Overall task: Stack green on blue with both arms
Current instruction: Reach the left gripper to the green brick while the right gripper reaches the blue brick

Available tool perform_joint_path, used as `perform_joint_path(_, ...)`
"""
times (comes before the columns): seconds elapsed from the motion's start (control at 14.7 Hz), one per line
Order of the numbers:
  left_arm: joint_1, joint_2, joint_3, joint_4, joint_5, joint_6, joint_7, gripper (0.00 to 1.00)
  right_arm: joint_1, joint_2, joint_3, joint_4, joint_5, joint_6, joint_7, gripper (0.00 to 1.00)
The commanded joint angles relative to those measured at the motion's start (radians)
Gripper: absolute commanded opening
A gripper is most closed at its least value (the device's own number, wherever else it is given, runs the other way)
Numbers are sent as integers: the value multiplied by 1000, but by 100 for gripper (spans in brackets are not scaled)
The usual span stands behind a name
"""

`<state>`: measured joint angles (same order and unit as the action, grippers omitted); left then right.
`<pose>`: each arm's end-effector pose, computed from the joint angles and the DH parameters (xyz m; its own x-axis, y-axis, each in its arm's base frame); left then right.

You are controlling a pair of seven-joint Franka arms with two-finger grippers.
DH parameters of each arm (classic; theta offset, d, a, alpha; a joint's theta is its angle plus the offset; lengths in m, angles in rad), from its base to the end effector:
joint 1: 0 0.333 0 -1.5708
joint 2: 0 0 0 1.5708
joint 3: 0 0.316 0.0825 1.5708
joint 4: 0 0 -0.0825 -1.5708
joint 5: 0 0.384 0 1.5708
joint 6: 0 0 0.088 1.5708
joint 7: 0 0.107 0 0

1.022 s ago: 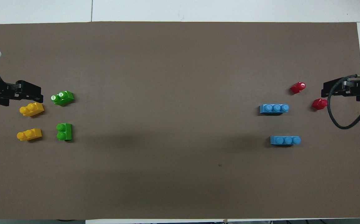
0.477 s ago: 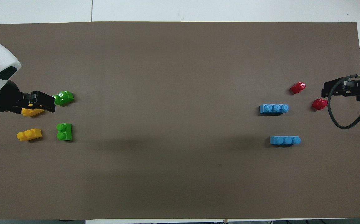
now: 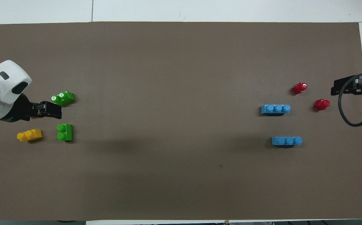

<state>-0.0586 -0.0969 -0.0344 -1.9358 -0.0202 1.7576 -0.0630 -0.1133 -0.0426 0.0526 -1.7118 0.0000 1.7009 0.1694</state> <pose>0.5202 -0.0509 0.5195 0.9963 -0.0255 -0.0821 -0.0247 -0.9996 0.0110 0.5496 -0.0328 0.5924 0.9731 -0.2280 0.0316 -0.2280 -0.9736 -0.0031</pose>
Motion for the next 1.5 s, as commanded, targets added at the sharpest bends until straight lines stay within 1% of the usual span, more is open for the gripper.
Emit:
perform_joint_path(0.0,3,-46,4,-120,17,72,-4,100,-11,-5,6,-22,44,26,190,100)
perform_joint_path(0.14,60,-38,4,-143,17,107,0,100,-17,6,4,-28,86,25,365,100)
perform_joint_path(0.2,71,-40,4,-166,17,137,5,100,-19,15,4,-28,119,23,448,100)
perform_joint_path(0.41,74,-30,4,-224,17,195,8,100,-42,61,4,-41,198,23,657,100)
perform_joint_path(0.61,77,-27,4,-262,17,224,3,100,-60,131,6,-43,235,23,829,100)
perform_joint_path(0.75,77,-23,4,-297,17,278,6,100,-66,162,4,-66,259,32,892,100)
perform_joint_path(0.89,79,-9,5,-342,17,351,9,100,-71,177,4,-100,281,89,978,100)
perform_joint_path(1.02,79,17,5,-348,17,411,11,100,-69,191,6,-109,282,115,1015,100)
perform_joint_path(1.23,83,60,5,-348,17,453,60,100,-69,208,6,-126,317,173,1042,100)
perform_joint_path(1.43,111,88,5,-348,17,468,100,100,-65,220,6,-161,319,233,1042,100)
